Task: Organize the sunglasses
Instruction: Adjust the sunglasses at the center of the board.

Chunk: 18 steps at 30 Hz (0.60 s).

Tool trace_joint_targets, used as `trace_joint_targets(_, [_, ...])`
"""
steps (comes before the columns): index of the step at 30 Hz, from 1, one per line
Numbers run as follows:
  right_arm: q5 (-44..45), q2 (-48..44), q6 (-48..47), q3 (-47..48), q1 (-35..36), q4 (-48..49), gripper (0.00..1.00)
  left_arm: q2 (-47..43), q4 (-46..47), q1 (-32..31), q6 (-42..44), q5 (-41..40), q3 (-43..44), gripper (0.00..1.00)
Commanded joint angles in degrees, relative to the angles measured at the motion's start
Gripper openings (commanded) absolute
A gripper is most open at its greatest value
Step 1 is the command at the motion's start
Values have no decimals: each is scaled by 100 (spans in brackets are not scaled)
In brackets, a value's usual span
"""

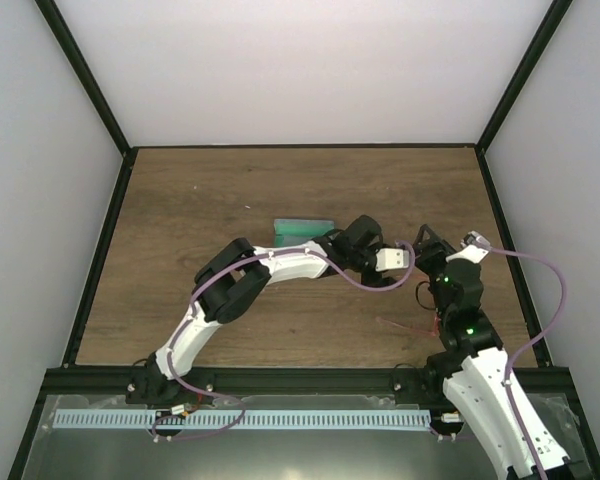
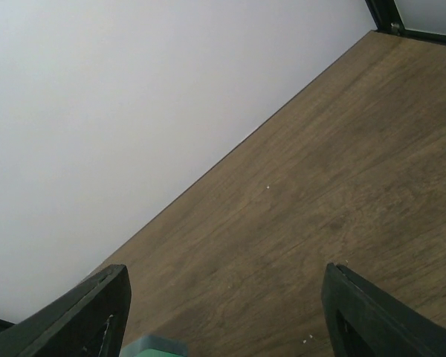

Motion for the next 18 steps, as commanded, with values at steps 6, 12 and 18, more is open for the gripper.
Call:
trace_joint_targets(6, [-43,-25,-32,49,-40,111,73,664,-121,116,114,246,797,58])
trace_joint_targets(12, [-66,210,-33,104,-44,108,73,924,-65,112,-13,277,983,55])
trace_joint_targets(18, [-32,154,-34,84,-40,111,73,1034,81,116,-180,251,1041,46])
